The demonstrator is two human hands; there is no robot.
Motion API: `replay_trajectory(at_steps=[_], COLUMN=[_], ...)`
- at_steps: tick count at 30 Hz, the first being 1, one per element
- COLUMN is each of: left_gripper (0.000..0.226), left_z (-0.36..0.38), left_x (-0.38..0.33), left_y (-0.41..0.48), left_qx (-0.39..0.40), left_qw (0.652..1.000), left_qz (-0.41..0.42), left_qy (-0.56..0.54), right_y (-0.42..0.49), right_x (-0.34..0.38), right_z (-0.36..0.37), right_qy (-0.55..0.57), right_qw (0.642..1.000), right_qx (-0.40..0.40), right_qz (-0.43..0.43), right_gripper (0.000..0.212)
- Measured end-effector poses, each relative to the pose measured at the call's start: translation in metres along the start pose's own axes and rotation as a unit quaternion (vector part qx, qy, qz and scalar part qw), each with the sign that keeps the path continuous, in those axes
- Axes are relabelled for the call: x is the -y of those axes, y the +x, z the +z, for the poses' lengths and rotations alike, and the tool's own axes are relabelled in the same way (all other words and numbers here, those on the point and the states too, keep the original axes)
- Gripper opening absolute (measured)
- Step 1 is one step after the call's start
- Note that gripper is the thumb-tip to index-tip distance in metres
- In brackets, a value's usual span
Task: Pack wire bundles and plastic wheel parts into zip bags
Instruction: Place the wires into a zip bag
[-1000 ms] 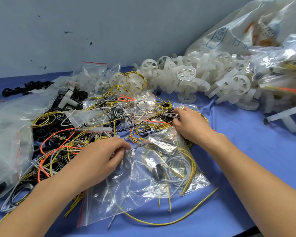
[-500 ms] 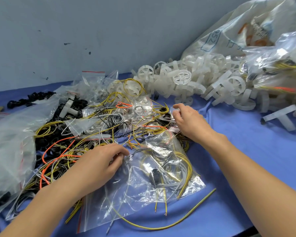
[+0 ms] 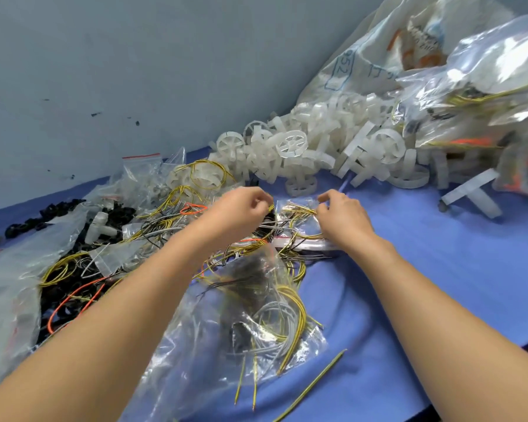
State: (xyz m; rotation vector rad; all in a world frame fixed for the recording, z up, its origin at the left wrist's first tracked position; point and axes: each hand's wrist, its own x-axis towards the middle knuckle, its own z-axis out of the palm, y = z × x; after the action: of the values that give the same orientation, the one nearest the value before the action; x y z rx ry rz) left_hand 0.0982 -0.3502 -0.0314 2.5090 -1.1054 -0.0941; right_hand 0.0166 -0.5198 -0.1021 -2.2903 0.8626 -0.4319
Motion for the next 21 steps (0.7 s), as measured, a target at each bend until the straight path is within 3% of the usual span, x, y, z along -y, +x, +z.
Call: replay_trajectory(at_steps=[8,12,14,17,19,21], left_gripper=[0.04,0.035,0.035,0.035,0.034,0.032], left_z=[0.045,0.051,0.054,0.053,0.05,0.045], left_x=[-0.007,-0.003,-0.003,0.001,0.005,0.007], left_y=[0.1,0.111,0.108,0.099,0.09,0.08], left_qx=[0.108,0.145,0.149,0.142,0.144,0.138], left_qw=[0.981,0.973,0.974,0.982,0.986,0.989], left_qz=[-0.072,-0.029,0.004,0.032,0.04,0.045], left_qy=[0.145,0.179,0.171,0.12,0.07,0.024], right_y=[0.009,0.015,0.019,0.016,0.015,0.011], right_x=[-0.001,0.008,0.012,0.013,0.012,0.012], right_z=[0.0,-0.001,-0.001,-0.004,-0.008,-0.011], right_qy=[0.045,0.146,0.292,0.487,0.551,0.559], right_qw=[0.998,0.986,0.946,0.847,0.799,0.78], right_qx=[0.029,0.06,0.093,0.118,0.152,0.203], right_qz=[0.03,0.056,0.108,0.178,0.186,0.194], right_gripper=[0.035,0.017,0.017,0.003,0.007,0.009])
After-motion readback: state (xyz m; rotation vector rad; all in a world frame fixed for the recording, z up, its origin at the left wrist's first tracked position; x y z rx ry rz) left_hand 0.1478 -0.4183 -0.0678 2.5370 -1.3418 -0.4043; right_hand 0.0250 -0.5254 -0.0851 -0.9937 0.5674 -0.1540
